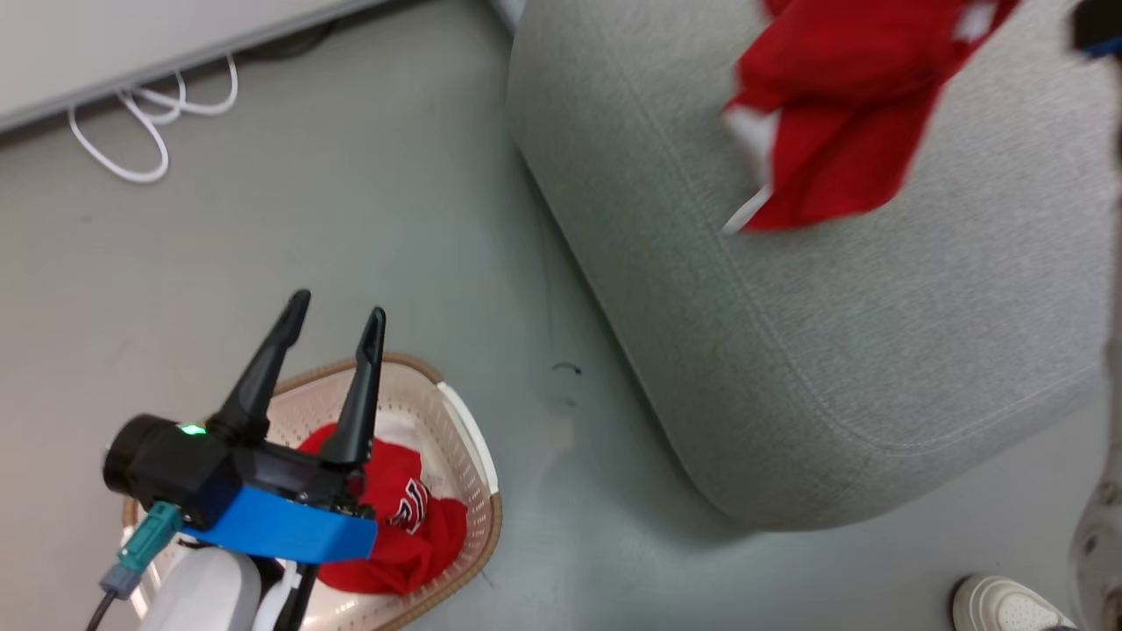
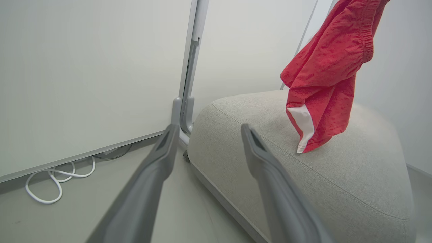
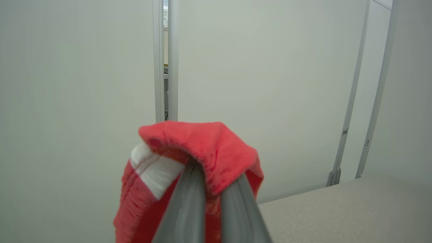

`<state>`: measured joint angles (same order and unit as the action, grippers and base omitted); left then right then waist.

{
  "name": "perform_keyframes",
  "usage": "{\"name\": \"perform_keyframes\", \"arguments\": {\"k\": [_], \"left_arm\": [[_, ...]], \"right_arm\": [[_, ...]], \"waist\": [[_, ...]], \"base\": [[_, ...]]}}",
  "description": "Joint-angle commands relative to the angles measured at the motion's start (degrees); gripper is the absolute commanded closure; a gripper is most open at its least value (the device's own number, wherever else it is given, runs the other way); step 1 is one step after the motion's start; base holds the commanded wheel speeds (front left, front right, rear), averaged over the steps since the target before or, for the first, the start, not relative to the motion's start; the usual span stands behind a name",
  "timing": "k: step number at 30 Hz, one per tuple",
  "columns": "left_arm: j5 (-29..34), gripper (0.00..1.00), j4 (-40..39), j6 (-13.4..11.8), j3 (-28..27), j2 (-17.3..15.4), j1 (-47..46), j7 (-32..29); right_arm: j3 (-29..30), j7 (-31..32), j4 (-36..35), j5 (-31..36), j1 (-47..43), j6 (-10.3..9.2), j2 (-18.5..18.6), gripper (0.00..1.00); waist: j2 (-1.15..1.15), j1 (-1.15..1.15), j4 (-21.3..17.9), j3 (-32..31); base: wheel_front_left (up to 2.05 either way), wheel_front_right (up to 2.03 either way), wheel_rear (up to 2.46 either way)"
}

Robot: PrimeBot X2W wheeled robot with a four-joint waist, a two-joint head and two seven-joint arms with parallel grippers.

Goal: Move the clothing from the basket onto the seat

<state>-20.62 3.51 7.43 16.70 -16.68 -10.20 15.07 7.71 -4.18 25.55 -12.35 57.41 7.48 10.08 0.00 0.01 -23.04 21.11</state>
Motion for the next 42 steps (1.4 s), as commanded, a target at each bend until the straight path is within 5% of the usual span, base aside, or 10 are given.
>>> {"name": "perform_keyframes", "arguments": {"k": [1,14,15,16,27,42], "left_arm": [[0.42,0.00,-1.15,0.04,-0.20,-0.94,-1.64,0.15],[1.52,0.00,-4.37,0.04,2.91,-2.86,-6.12,0.15],[1.52,0.00,-4.37,0.04,3.08,-2.90,-6.22,0.15],[1.51,0.00,-4.38,0.04,3.16,-2.92,-6.30,0.15],[1.04,0.00,-3.02,0.04,3.41,-1.26,-4.82,0.15],[-0.21,0.00,0.30,0.05,1.47,2.14,0.40,0.15]], "right_arm": [[2.98,-0.81,1.26,1.58,3.30,0.03,1.43,1.00],[17.76,-5.40,17.69,12.07,0.78,0.03,5.66,1.00],[18.38,-5.45,19.24,12.91,0.33,0.03,5.62,0.95],[19.26,-5.78,20.75,13.54,-0.18,0.03,5.54,0.00],[16.40,-9.12,28.93,16.30,-3.38,0.02,5.00,0.00],[4.43,-10.72,22.02,11.54,-17.55,0.03,1.36,0.00]], "waist": [[0.00,-0.01,1.44,4.58],[0.00,-0.01,5.36,10.96],[0.00,-0.01,5.56,11.00],[0.00,-0.01,5.71,11.02],[0.00,-0.01,6.74,7.33],[0.00,-0.01,6.94,-4.39]], "base": [[0.00,0.00,0.00],[0.00,0.00,0.00],[0.00,0.00,0.00],[0.00,0.00,0.00],[0.00,0.00,0.00],[0.00,0.00,0.00]]}}
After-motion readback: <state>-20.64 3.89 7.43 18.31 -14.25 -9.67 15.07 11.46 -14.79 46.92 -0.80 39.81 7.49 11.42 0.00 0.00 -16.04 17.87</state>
